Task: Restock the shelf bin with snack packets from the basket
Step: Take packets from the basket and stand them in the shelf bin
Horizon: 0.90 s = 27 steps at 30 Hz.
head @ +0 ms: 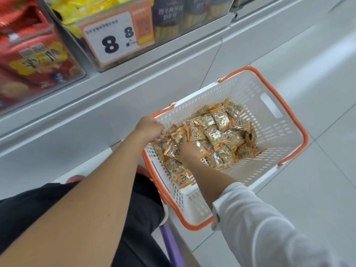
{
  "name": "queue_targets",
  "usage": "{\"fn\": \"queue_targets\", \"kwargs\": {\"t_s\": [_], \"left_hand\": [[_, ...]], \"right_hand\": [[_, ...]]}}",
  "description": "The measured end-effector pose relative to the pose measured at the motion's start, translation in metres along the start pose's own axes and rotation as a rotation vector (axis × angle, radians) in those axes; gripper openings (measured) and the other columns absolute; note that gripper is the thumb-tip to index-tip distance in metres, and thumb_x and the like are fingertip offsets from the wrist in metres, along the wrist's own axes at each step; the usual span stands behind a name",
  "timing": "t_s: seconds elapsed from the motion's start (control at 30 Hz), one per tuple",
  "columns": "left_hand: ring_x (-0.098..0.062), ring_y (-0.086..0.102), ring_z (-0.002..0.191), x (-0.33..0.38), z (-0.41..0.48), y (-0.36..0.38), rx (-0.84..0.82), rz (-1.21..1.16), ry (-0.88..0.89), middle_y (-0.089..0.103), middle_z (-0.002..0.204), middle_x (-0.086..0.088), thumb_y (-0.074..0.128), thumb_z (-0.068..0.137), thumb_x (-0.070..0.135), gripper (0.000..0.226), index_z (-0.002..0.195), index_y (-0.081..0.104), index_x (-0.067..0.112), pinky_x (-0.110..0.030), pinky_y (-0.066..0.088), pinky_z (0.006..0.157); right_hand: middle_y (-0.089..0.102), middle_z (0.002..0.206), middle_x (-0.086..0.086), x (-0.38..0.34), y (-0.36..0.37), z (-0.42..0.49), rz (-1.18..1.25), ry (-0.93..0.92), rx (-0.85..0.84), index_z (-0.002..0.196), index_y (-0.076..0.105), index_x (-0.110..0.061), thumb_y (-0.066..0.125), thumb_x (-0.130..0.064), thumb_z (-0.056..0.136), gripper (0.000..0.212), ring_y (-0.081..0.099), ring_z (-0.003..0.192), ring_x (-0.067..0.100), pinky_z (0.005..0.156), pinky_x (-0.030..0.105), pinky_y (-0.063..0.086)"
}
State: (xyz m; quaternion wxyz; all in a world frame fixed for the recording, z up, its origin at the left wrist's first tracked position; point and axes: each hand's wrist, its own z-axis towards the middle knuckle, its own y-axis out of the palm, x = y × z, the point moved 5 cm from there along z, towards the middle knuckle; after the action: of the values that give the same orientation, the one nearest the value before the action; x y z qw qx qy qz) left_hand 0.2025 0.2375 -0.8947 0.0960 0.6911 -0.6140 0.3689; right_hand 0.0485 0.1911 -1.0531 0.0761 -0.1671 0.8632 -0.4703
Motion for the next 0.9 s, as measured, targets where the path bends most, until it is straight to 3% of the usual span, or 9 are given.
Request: {"fn": "queue_targets", "kwargs": {"t_s": [0.1, 0.2, 0.33, 0.4, 0.47, 0.57, 0.67, 0.8, 0.9], "left_hand": [[-0.019, 0.057, 0.067, -0.001, 0.000, -0.003, 0.012, -0.016, -0.002, 0.064, 0.087, -0.014, 0.053, 0.094, 0.006, 0.012, 0.097, 0.063, 0.000, -0.022, 0.045, 0.056], [-0.020, 0.051, 0.060, 0.008, -0.008, 0.004, -0.008, -0.029, -0.015, 0.056, 0.078, -0.014, 0.051, 0.093, 0.001, 0.007, 0.090, 0.058, 0.003, -0.024, 0.041, 0.054], [-0.021, 0.039, 0.058, 0.024, -0.022, 0.017, -0.068, -0.024, 0.020, 0.040, 0.070, -0.008, 0.052, 0.093, 0.003, 0.010, 0.089, 0.052, 0.012, -0.031, 0.036, 0.062], [-0.022, 0.049, 0.067, 0.033, -0.033, 0.018, -0.065, -0.054, 0.081, 0.053, 0.079, -0.008, 0.061, 0.093, 0.018, 0.023, 0.115, 0.056, 0.012, -0.032, 0.046, 0.073], [-0.022, 0.057, 0.080, 0.045, -0.044, 0.014, -0.027, -0.125, 0.128, 0.060, 0.093, -0.011, 0.067, 0.090, 0.019, 0.024, 0.109, 0.061, 0.006, -0.035, 0.056, 0.081], [-0.017, 0.062, 0.085, 0.063, -0.058, -0.002, 0.022, -0.318, 0.155, 0.064, 0.103, -0.012, 0.074, 0.084, 0.013, 0.036, 0.115, 0.060, 0.000, -0.022, 0.057, 0.063], [-0.013, 0.062, 0.073, 0.089, -0.081, -0.025, -0.016, -0.358, 0.246, 0.066, 0.105, -0.015, 0.076, 0.081, 0.010, 0.044, 0.118, 0.058, -0.003, -0.015, 0.054, 0.054], [-0.009, 0.061, 0.073, 0.128, -0.125, -0.066, -0.062, -0.450, 0.379, 0.068, 0.092, -0.005, 0.075, 0.083, 0.014, 0.039, 0.117, 0.060, 0.006, -0.016, 0.056, 0.069], [-0.011, 0.063, 0.076, 0.154, -0.162, -0.099, -0.052, -0.496, 0.476, 0.068, 0.094, -0.005, 0.074, 0.083, 0.011, 0.030, 0.110, 0.061, 0.010, -0.017, 0.057, 0.070]], "right_hand": [[0.062, 0.086, 0.004, 0.016, -0.004, -0.007, 0.314, -0.017, -0.104, 0.130, 0.043, -0.017, 0.058, -0.022, 0.092, 0.041, 0.061, 0.072, 0.024, 0.055, 0.032, 0.045], [0.054, 0.076, 0.008, 0.028, -0.020, -0.024, 1.012, 0.086, -0.292, 0.102, 0.052, -0.011, 0.052, -0.015, 0.094, 0.009, 0.049, 0.056, 0.017, 0.052, 0.029, 0.039], [0.049, 0.073, 0.008, 0.039, -0.074, -0.056, 1.492, 0.087, -0.475, 0.075, 0.040, -0.011, 0.041, -0.005, 0.091, 0.018, 0.049, 0.058, 0.018, 0.057, 0.029, 0.041], [0.053, 0.081, 0.009, 0.041, -0.107, -0.072, 1.544, -0.039, -0.514, 0.083, 0.042, -0.011, 0.041, -0.008, 0.092, 0.010, 0.053, 0.063, 0.020, 0.062, 0.030, 0.046], [0.056, 0.085, 0.006, 0.039, -0.147, -0.092, 1.580, -0.142, -0.518, 0.088, 0.045, -0.013, 0.038, -0.010, 0.094, 0.010, 0.056, 0.068, 0.022, 0.066, 0.030, 0.047], [0.059, 0.091, -0.001, 0.038, -0.199, -0.118, 1.554, -0.271, -0.460, 0.092, 0.053, -0.016, 0.047, -0.020, 0.099, 0.010, 0.061, 0.072, 0.020, 0.070, 0.028, 0.045], [0.070, 0.100, 0.003, 0.035, -0.236, -0.139, 1.390, -0.406, -0.362, 0.106, 0.066, -0.011, 0.056, -0.028, 0.097, 0.021, 0.066, 0.083, 0.019, 0.080, 0.031, 0.047], [0.073, 0.088, 0.002, 0.020, -0.297, -0.170, 1.240, -0.512, -0.158, 0.096, 0.067, -0.010, 0.055, -0.027, 0.098, 0.021, 0.070, 0.080, 0.012, 0.075, 0.026, 0.047], [0.072, 0.098, 0.003, 0.005, -0.347, -0.194, 1.113, -0.607, -0.053, 0.101, 0.067, -0.012, 0.059, -0.025, 0.097, 0.016, 0.070, 0.088, 0.013, 0.076, 0.024, 0.048]]}}
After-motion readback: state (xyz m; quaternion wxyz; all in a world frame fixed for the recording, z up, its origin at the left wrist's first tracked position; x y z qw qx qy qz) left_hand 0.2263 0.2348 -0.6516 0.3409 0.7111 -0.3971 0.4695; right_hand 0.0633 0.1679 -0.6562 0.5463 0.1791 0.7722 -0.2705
